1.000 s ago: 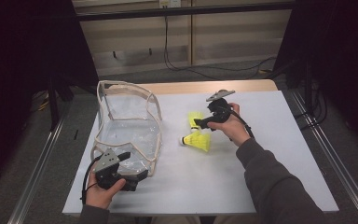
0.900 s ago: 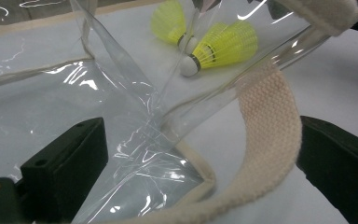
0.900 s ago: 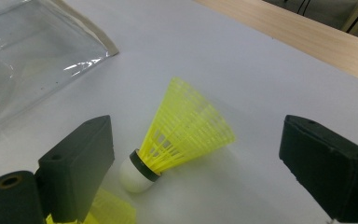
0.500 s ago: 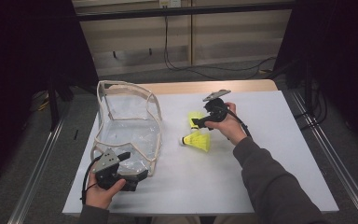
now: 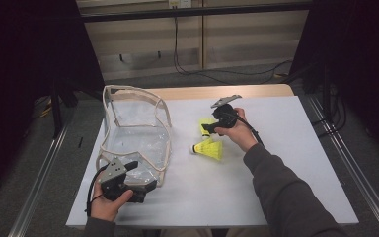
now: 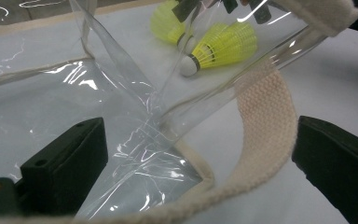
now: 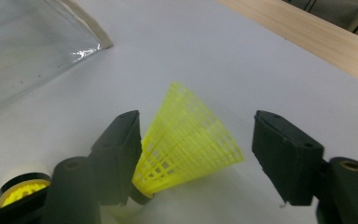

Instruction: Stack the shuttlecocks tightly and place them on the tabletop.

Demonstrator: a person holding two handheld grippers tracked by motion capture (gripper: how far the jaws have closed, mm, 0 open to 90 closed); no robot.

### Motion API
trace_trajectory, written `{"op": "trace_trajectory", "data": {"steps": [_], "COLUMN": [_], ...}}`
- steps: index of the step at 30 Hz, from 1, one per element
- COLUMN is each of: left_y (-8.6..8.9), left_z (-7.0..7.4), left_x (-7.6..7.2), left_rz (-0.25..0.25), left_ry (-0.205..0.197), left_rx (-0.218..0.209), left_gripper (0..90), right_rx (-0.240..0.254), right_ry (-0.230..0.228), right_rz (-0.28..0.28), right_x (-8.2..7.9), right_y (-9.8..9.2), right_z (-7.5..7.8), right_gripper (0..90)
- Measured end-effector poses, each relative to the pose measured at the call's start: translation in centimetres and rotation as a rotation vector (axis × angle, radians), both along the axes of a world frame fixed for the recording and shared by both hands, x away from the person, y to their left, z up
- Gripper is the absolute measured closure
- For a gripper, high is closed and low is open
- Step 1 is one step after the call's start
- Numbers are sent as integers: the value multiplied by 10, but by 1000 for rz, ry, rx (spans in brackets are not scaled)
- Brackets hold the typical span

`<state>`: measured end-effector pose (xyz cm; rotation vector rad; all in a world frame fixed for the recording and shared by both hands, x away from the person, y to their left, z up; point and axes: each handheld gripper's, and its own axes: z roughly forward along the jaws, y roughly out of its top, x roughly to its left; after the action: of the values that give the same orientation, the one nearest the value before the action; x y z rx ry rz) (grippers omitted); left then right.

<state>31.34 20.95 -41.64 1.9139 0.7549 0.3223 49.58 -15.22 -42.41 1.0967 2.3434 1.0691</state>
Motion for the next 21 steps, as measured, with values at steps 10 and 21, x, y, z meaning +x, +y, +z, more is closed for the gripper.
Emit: {"op": "trace_trajectory", "data": {"steps": [10,21], "left_y": [0,0], "left_z": [0,0], "left_x": [0,0], "left_rz": [-2,0], "left_ry": [0,-1], "left_rx": [1,2], "left_gripper": [35,35], "right_rx": [-21,-13], "right_ry": [-4,3], "right_rz": [13,3], "right_x": [4,4], "right_y": [6,2], "right_z": [-2,1], "right_gripper": [460,556]}}
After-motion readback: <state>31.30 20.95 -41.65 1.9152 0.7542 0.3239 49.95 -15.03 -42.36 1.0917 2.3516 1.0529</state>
